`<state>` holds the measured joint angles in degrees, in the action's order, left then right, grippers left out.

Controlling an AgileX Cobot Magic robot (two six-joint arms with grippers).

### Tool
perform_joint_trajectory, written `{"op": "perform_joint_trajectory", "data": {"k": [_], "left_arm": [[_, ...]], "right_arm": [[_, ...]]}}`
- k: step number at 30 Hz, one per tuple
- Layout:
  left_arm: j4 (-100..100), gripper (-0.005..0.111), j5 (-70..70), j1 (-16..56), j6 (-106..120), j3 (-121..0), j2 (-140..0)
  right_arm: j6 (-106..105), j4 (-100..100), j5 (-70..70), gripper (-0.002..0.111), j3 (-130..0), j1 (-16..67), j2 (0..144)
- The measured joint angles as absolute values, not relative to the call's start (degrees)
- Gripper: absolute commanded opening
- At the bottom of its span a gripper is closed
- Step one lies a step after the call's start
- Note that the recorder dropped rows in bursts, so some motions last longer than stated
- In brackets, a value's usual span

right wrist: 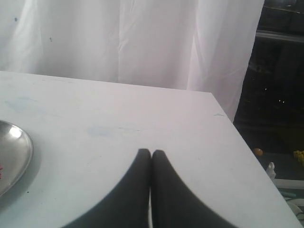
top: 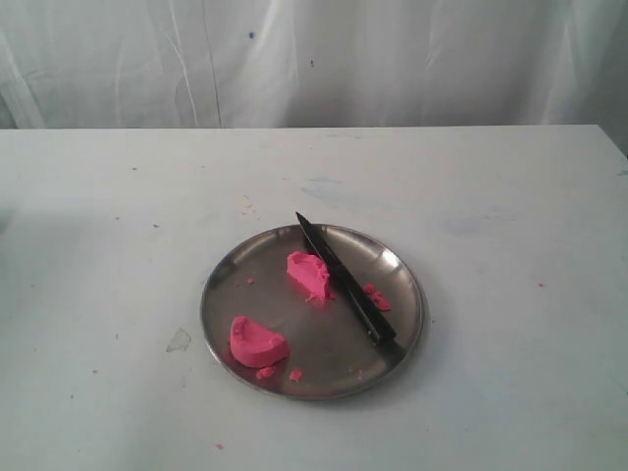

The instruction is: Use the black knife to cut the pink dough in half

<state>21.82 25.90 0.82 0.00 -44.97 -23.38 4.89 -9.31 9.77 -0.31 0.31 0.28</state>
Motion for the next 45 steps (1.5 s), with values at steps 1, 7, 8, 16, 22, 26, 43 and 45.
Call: {"op": "perform_joint_trajectory", "data": {"k": [1,7,8,16,22,26,43,45], "left_arm": [[18.9,0.0,30.6,0.7,-1.7,-44.7,-23.4],[16.1,0.0,2.4,-1.0,-11.0,-24.1,-28.2],[15.8,0.0,-2.6,-2.1,-14.9,-19.7,-27.6],[14.8,0.0,-5.4,-9.6,-27.6,-2.7,-15.0],[14.8,0.0,3.1,-9.8,-28.0,-0.3,-7.0],[14.8,0.0,11.6,-9.8,-27.5,-0.2,-4.3],[-2.4,0.0,13.1,-9.8,-1.8,-0.2,-0.3],[-3.2,0.0,13.1,-9.8,1.6,-0.2,-0.3]], "right_arm": [[4.9,-9.3,9.8,0.0,-0.3,0.3,0.3],[4.9,-9.3,9.8,0.0,-0.3,0.3,0.3],[4.9,-9.3,9.8,0.0,-0.3,0.3,0.3],[4.9,-9.3,9.8,0.0,-0.3,0.3,0.3],[4.9,-9.3,9.8,0.0,-0.3,0.3,0.3],[4.9,-9.3,9.8,0.0,-0.3,0.3,0.3],[4.9,-9.3,9.8,0.0,-0.3,0.3,0.3],[4.9,-9.3,9.8,0.0,-0.3,0.3,0.3]]}}
